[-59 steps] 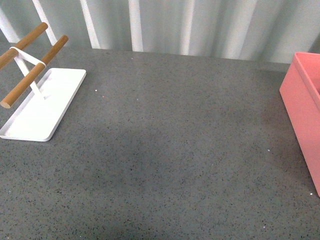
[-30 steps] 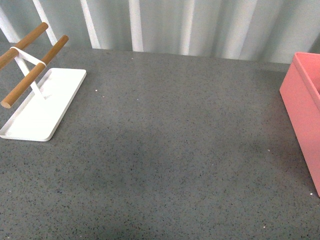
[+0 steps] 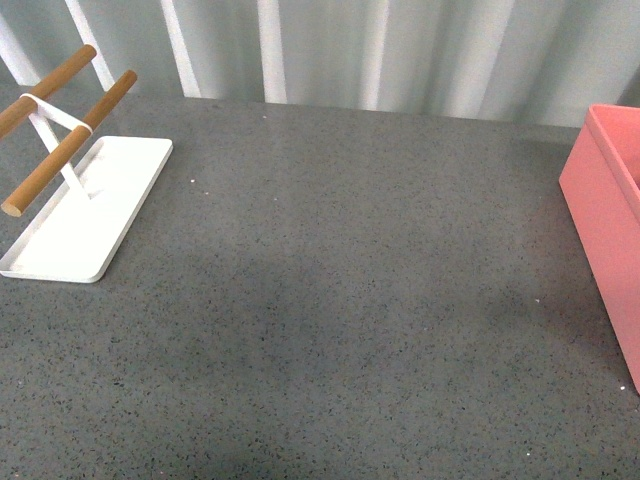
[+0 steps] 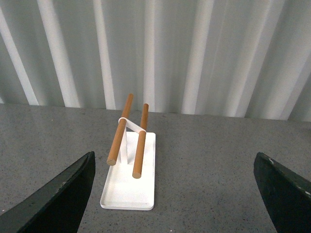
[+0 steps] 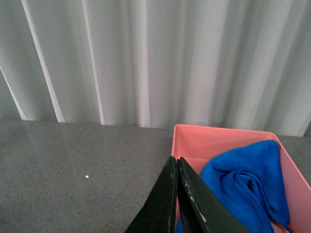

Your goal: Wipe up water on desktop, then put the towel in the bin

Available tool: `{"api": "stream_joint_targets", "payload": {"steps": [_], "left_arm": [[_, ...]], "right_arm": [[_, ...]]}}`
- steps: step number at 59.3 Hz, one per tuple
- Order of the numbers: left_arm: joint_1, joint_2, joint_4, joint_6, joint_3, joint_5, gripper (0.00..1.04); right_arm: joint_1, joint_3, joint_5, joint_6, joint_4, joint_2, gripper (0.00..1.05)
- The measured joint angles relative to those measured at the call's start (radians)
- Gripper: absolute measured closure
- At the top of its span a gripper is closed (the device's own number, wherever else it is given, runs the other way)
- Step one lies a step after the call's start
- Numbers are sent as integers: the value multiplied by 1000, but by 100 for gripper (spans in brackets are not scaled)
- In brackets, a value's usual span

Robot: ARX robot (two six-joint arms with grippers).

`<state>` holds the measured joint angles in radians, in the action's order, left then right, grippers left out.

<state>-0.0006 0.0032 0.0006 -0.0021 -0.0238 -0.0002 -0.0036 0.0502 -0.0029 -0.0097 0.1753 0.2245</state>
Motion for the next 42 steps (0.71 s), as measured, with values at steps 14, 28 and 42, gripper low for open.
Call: {"api": "stream_joint_targets", "payload": {"steps": [14, 28, 42], "left_arm": [[0, 0, 0, 0, 0, 0, 7], [0, 0, 0, 0, 0, 0, 7], [0, -1, 0, 0, 0, 0, 7]], "right_arm": [[1, -26, 2, 0, -150, -166, 101], [1, -26, 2, 0, -174, -220, 101], [1, -26, 2, 0, -174, -220, 88]]}}
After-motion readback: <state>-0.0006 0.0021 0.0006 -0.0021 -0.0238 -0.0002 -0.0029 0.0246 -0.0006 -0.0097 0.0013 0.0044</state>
